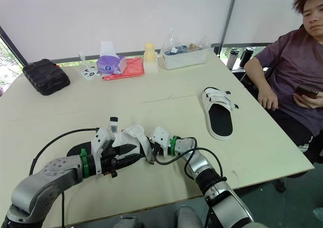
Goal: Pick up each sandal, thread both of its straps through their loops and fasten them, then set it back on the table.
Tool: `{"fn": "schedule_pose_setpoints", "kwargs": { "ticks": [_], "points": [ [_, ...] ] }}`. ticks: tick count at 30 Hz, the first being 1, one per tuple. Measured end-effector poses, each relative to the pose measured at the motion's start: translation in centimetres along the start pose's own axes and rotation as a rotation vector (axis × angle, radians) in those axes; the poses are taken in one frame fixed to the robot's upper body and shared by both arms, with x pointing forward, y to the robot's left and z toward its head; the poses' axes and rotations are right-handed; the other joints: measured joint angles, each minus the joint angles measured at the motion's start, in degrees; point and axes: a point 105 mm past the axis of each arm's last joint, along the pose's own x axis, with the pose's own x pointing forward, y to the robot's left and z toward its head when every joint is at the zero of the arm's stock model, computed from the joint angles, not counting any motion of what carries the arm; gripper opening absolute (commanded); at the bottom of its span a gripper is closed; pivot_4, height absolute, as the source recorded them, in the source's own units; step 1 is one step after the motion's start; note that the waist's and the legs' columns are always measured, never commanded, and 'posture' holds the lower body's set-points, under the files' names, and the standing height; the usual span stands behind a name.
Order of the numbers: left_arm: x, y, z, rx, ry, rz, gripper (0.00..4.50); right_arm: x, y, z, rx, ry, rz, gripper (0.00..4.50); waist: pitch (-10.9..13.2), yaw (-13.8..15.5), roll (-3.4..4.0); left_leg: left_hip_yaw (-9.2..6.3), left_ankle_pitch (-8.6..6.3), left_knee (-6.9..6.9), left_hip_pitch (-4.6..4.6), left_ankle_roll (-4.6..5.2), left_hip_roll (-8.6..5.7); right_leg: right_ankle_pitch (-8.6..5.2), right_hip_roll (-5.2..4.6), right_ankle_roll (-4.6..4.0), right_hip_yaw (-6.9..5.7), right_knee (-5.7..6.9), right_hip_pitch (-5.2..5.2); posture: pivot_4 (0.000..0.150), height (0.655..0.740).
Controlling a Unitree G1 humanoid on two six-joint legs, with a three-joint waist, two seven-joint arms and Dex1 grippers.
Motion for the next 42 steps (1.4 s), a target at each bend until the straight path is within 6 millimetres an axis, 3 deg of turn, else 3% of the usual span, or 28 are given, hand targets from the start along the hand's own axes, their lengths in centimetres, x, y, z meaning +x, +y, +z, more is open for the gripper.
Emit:
{"fn": "schedule_pose_setpoints", "kwargs": {
  "ticks": [11,14,17,18,26,32,36,42],
  "points": [
    [2.5,-0.3,-0.3,-0.069,0.002,-0.026,2.33,-0.1,0.0,0.0,0.001,0.001,0.001,0.00,-0.2,0.0,0.00,0.02,0.01,0.01,-0.01,0.01,-0.02,0.00,0.01,0.00,-0.05,-0.05,0.07,0.150,0.7400],
    [3.3,-0.2,-0.5,-0.083,0.005,-0.030,1.58,-0.1,0.0,-0.1,0.001,0.001,0.000,0.00,-0.2,0.0,0.06,0.01,0.03,0.01,-0.01,0.04,-0.03,0.00,0.02,0.00,-0.06,-0.05,0.16,0.150,0.7400],
    [3.4,0.0,-0.3,-0.074,0.001,-0.030,0.17,-0.1,0.0,-0.1,0.004,0.002,-0.002,0.00,-0.2,0.0,0.13,0.01,0.05,0.01,-0.01,0.08,-0.03,0.00,0.01,0.00,-0.05,-0.05,0.22,0.150,0.7400],
    [3.5,-0.2,-0.3,-0.072,0.002,-0.041,0.07,-0.2,0.0,-0.2,0.006,0.003,-0.004,0.00,-0.3,0.0,0.14,0.02,0.05,0.01,-0.02,0.07,-0.03,0.00,0.01,0.00,-0.05,-0.05,0.22,0.150,0.7400],
    [2.7,0.4,0.1,-0.134,-0.017,-0.041,0.07,-0.1,0.0,-0.2,0.006,0.004,-0.008,0.00,-0.2,0.0,0.20,0.01,0.03,0.03,-0.04,0.05,-0.03,0.00,-0.01,0.00,-0.06,-0.05,0.20,0.150,0.7400],
    [-1.1,1.8,3.7,-0.260,-0.053,-0.125,0.07,-0.1,-0.1,-0.1,0.003,0.002,-0.009,0.00,-0.2,0.0,0.10,-0.01,0.00,0.11,-0.01,0.00,-0.25,0.00,0.00,0.00,-0.24,-0.05,0.06,0.150,0.7400],
    [-3.9,4.2,5.5,-0.344,0.006,-0.194,0.07,0.0,-0.1,0.0,-0.002,0.002,-0.006,0.00,-0.2,-0.1,0.14,-0.07,0.10,0.16,0.02,0.16,-0.29,0.00,0.06,0.00,-0.31,-0.01,-0.17,0.150,0.7400],
    [-3.1,6.3,5.8,-0.429,0.051,-0.319,0.07,0.2,-0.2,0.0,0.001,0.005,-0.002,0.00,-0.2,-0.2,0.08,-0.05,0.10,0.12,0.00,0.16,-0.30,0.00,0.08,0.00,-0.27,0.00,-0.06,0.150,0.7400]
  ]
}}
